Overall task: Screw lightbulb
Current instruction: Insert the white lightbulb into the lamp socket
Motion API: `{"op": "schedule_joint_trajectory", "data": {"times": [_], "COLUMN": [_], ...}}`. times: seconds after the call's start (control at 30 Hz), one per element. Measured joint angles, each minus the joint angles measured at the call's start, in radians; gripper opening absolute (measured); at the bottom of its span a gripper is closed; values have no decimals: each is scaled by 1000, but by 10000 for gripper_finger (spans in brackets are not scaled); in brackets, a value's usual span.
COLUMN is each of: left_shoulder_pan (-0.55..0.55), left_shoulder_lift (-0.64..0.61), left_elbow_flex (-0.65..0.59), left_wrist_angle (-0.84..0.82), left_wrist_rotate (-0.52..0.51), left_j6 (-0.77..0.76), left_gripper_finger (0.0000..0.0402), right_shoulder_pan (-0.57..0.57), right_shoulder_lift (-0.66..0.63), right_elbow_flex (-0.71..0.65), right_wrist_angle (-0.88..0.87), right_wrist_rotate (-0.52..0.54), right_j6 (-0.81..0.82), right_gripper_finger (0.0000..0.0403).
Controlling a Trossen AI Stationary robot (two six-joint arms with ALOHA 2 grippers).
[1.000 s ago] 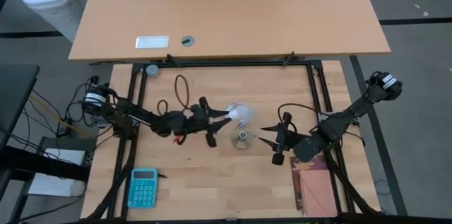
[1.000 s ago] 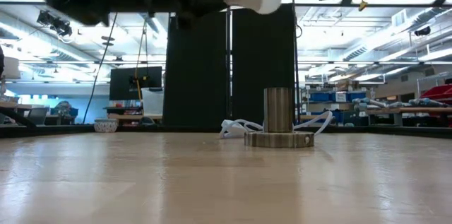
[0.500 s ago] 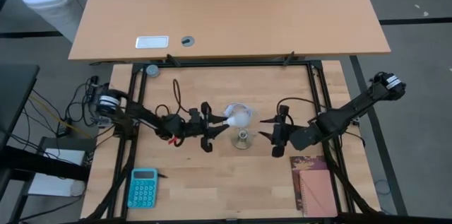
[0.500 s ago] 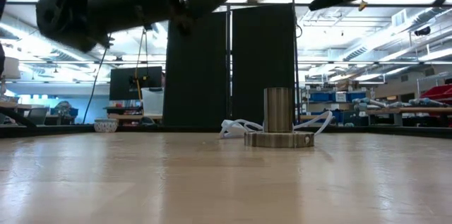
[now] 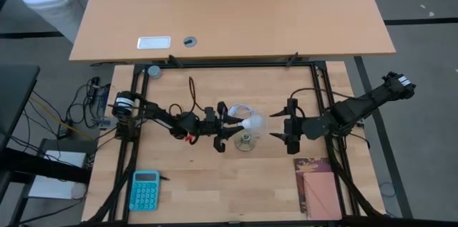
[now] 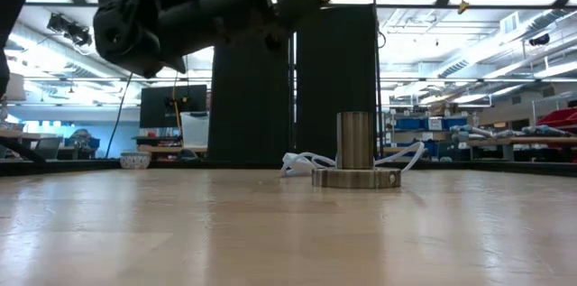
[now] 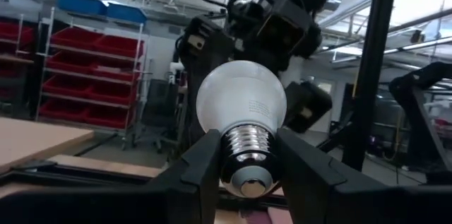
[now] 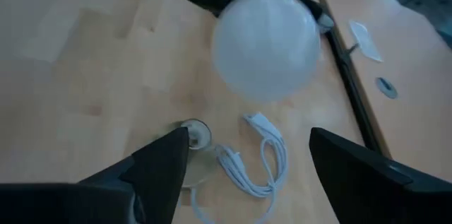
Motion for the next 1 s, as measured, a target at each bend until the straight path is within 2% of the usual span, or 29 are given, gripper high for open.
{"op": "schedule_joint_trajectory", "data": {"times": [0.13,0.4,0.63,0.77,1.0], "left_shoulder_pan": [25,32,34,37,39], "left_shoulder_lift": [0,0,0,0,-1], "left_elbow_flex": [1,12,24,24,25], "left_wrist_angle": [0,3,0,1,7], "left_wrist_rotate": [38,105,122,129,139], "left_j6": [-40,-85,-132,-159,-180], "left_gripper_finger": [131,131,131,131,131], "right_shoulder_pan": [-4,-40,-54,-54,-65], "right_shoulder_lift": [8,59,110,124,147], "right_elbow_flex": [58,68,68,68,67], "right_wrist_angle": [-64,-55,58,125,204], "right_wrist_rotate": [-16,3,61,59,17], "right_j6": [-18,-207,-447,-563,-670], "right_gripper_finger": [292,300,310,311,311]}}
